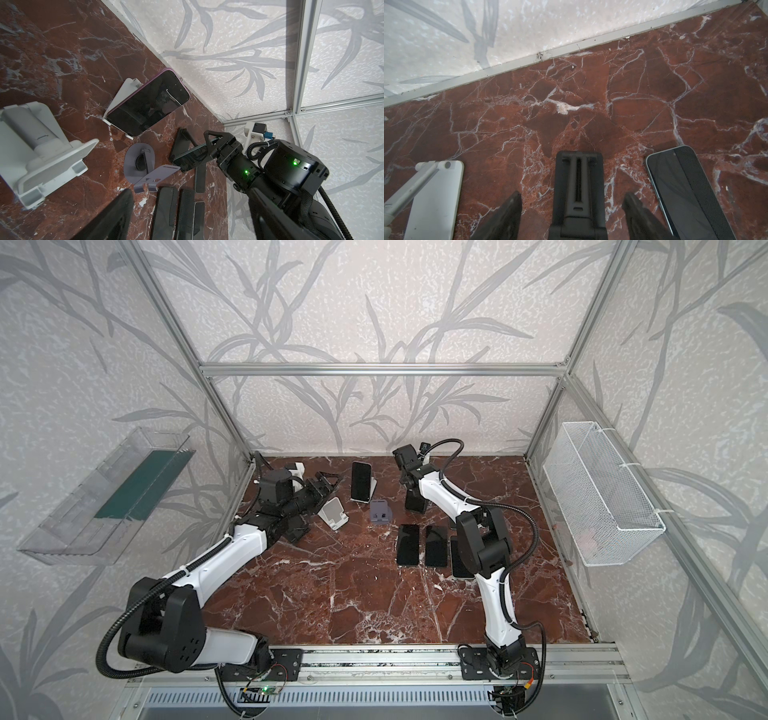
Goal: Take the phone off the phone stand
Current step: 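Lift the teal-edged phone up out of the black stand with the right gripper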
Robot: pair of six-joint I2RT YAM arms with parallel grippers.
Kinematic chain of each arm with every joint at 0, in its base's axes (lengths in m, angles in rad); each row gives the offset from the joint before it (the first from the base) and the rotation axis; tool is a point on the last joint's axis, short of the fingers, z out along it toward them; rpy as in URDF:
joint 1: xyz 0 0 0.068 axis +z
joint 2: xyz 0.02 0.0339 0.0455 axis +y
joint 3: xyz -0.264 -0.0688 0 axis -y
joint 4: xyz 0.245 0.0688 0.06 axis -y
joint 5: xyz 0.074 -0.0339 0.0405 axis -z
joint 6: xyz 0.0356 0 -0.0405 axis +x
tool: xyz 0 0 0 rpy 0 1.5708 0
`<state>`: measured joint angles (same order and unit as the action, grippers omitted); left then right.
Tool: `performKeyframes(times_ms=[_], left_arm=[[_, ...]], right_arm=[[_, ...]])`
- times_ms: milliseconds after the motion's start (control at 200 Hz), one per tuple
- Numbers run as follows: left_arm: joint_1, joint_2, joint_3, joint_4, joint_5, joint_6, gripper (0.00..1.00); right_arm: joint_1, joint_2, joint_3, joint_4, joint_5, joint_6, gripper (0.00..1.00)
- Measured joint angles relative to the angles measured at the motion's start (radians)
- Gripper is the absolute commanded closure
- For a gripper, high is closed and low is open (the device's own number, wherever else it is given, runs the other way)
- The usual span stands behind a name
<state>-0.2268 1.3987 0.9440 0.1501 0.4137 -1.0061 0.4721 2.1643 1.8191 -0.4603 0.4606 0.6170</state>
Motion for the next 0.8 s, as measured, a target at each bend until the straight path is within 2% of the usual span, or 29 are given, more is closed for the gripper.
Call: performKeyframes(times_ms=[395,800], left_arm=[[0.001,0.000,0.000,0.005,0.007,-0.011,0.13],[0.001,0.000,0.000,0.022,0.011,-0.019,0.13]], right_arm=[[0.016,-0.054,-0.069,0.060,-0.009,-0.084,0.36],[0.031,-0.225,-0.195,0.101,-0.026,-0.122,0.36]])
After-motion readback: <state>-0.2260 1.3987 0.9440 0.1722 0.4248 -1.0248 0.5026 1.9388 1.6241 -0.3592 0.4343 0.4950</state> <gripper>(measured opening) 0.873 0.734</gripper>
